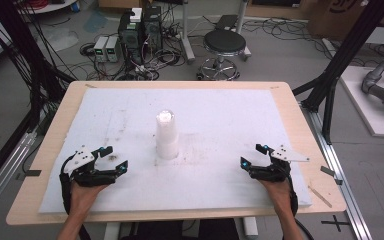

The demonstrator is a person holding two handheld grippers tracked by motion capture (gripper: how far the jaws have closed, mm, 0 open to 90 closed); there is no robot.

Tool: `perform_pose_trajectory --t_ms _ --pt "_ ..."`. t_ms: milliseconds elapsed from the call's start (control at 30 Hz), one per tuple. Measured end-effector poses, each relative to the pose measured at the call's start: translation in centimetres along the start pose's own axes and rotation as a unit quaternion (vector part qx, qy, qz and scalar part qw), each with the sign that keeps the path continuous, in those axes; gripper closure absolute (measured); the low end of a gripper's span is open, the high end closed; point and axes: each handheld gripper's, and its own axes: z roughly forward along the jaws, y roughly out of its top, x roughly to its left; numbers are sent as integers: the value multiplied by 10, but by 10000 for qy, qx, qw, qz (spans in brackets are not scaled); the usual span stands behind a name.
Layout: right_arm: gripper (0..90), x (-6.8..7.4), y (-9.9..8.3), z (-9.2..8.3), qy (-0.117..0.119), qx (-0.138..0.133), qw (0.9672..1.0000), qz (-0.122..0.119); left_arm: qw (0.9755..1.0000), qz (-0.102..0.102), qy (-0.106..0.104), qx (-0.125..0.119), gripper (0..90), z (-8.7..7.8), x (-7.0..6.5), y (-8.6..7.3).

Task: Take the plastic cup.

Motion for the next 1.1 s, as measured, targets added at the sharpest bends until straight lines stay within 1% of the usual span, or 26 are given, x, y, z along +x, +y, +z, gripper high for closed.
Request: perform_pose_trajectory --t_ms 67,133,167,300,500,533,567,633,700,967,1000,1033,1100 --pt "153 0 0 1 15 60 10000 26 10000 -22 -20 30 155 0 0 0" --pt "153 0 0 1 14 63 10000 32 10000 -15 -22 34 154 0 1 0" --pt "153 0 0 1 14 63 10000 32 10000 -42 -11 24 154 0 0 0" --pt "154 1 0 -1 22 -9 10000 3 10000 -72 6 24 154 0 1 0" --pt "153 1 0 0 23 12 10000 -23 10000 -29 -29 69 153 1 1 1" --pt "153 1 0 0 16 4 10000 -44 10000 -30 -29 36 153 1 1 0" --pt "153 1 0 -1 5 6 10000 -8 10000 -30 -29 36 153 1 1 0" --pt "153 1 0 -1 9 -10 10000 -10 10000 -53 -49 36 153 1 1 0" --pt "153 1 0 -1 31 -11 10000 -4 9999 -54 -81 109 153 2 2 1" --pt "153 0 0 0 44 28 10000 8 9999 -32 -95 131 152 2 1 1" --pt "153 0 0 0 41 25 10000 -10 9998 -9 -114 141 151 2 1 2" --pt "153 0 0 0 46 25 10000 -10 9998 -30 -157 128 150 2 1 2" --pt "153 0 0 0 55 26 10000 0 9998 -27 -176 131 149 2 1 3"
